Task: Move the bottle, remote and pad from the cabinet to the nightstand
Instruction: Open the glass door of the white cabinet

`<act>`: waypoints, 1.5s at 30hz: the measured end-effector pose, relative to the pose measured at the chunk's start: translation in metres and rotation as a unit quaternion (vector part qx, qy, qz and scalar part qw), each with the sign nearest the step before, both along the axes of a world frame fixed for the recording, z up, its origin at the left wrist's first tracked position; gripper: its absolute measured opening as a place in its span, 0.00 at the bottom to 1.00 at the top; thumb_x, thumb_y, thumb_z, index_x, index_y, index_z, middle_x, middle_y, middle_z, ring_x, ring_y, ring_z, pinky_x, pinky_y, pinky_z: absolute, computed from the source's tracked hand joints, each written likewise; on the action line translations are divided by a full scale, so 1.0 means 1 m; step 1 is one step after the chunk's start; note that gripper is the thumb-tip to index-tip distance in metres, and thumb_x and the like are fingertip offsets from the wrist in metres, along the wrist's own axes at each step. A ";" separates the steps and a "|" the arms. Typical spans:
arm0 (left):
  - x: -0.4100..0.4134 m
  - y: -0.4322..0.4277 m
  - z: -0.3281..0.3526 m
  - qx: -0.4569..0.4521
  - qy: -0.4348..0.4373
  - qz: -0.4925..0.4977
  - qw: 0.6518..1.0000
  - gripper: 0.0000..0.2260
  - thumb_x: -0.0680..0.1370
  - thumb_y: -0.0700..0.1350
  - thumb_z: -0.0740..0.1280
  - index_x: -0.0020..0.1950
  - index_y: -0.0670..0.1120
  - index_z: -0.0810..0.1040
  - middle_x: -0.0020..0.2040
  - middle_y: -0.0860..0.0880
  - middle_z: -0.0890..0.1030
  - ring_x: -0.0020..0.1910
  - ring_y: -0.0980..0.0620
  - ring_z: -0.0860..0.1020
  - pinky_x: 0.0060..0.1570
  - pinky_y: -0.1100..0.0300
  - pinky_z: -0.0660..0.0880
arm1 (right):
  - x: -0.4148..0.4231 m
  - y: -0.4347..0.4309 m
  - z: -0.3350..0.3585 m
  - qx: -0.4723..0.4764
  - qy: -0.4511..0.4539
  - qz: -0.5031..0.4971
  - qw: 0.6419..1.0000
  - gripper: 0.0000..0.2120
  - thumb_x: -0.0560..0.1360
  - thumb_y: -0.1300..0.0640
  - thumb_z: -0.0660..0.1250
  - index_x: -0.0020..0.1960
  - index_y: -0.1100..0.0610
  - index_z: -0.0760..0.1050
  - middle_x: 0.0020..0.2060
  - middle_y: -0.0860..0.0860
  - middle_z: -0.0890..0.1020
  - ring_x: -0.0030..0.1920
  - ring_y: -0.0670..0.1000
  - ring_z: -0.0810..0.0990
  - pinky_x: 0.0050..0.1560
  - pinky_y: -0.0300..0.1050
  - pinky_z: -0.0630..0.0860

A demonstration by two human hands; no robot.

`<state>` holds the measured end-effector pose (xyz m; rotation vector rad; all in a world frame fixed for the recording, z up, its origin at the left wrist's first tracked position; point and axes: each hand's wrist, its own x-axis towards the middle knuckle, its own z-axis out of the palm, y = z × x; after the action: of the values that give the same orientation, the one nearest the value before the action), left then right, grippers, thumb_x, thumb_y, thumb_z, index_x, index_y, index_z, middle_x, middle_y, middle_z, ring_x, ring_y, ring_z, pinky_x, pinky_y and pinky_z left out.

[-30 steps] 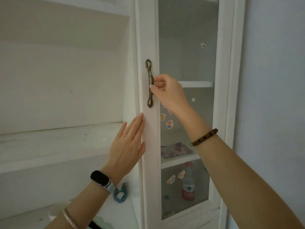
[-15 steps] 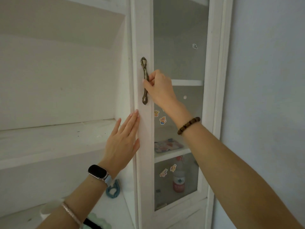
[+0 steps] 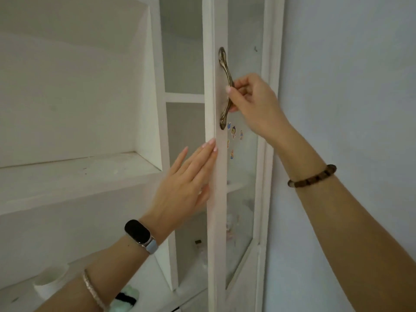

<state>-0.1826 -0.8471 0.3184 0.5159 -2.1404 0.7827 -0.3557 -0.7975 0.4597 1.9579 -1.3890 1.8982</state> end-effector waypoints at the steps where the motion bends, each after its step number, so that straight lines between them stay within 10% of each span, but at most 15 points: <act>1: -0.009 0.007 0.000 -0.008 0.007 -0.020 1.000 0.28 0.79 0.43 0.62 0.76 0.40 0.54 0.77 0.43 0.54 0.76 0.49 0.54 0.72 0.44 0.58 | -0.008 0.010 0.000 0.001 -0.010 -0.001 1.000 0.07 0.78 0.57 0.66 0.53 0.59 0.72 0.42 0.53 0.79 0.39 0.49 0.82 0.40 0.36 0.79; 22: -0.175 0.082 0.004 0.036 0.024 -0.261 0.964 0.29 0.80 0.48 0.57 0.76 0.37 0.51 0.77 0.40 0.53 0.76 0.49 0.53 0.75 0.55 0.51 | -0.151 0.126 0.004 0.044 -0.059 -0.119 0.990 0.11 0.81 0.63 0.61 0.58 0.69 0.75 0.42 0.56 0.83 0.40 0.46 0.84 0.47 0.37 0.81; 35: -0.261 0.086 0.007 0.008 -0.003 -0.235 0.972 0.27 0.82 0.51 0.55 0.77 0.41 0.52 0.78 0.45 0.51 0.77 0.51 0.50 0.73 0.46 0.55 | -0.209 0.154 -0.011 -0.034 -0.051 -0.266 0.962 0.11 0.80 0.55 0.63 0.59 0.59 0.77 0.51 0.51 0.83 0.47 0.49 0.84 0.52 0.46 0.81; 45: -0.310 0.088 0.016 -0.003 -0.033 -0.198 0.980 0.26 0.82 0.53 0.49 0.77 0.41 0.51 0.78 0.44 0.52 0.77 0.49 0.47 0.73 0.44 0.53 | -0.239 0.146 -0.015 0.005 0.001 -0.347 0.938 0.15 0.77 0.61 0.67 0.63 0.57 0.76 0.52 0.49 0.81 0.42 0.39 0.78 0.43 0.24 0.72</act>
<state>-0.4925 -0.7587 0.3343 0.0519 -2.2035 0.5853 -0.5951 -0.6514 0.4449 1.2061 -1.7695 1.5349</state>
